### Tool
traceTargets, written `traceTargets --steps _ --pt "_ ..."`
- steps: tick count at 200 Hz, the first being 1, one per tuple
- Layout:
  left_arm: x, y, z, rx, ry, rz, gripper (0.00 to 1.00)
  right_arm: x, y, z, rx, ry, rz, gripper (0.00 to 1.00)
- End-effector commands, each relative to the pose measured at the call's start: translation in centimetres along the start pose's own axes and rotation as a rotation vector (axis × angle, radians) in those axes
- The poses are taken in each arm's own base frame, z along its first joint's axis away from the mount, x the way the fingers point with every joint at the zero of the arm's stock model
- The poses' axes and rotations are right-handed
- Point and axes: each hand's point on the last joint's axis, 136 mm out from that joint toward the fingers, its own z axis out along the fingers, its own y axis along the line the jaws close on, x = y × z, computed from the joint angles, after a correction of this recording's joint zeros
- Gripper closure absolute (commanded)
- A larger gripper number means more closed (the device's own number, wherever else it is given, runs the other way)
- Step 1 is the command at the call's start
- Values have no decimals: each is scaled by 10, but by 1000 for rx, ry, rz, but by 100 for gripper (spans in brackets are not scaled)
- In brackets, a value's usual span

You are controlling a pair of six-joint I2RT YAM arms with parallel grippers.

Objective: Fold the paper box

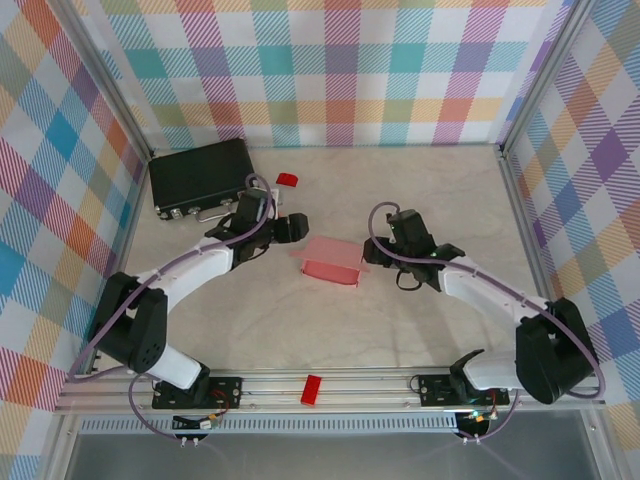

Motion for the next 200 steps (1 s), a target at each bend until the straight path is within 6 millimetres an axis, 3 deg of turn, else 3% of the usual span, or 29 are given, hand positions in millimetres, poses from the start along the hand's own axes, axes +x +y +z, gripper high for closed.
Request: traceTargets --steps 1,27,94,164,200 --pt "14 -11 6 90 82 -4 23 3 19 8 -103 51 -1 40" --pt "34 -10 18 120 150 -21 27 14 24 20 -134 108 -4 40" --pt "81 1 35 114 244 -74 39 31 14 39 -88 169 3 41" --pt "103 7 38 92 271 -103 50 35 8 49 -50 194 -4 42" --pt "109 10 39 57 278 -113 56 26 2 42 5 162 -16 42"
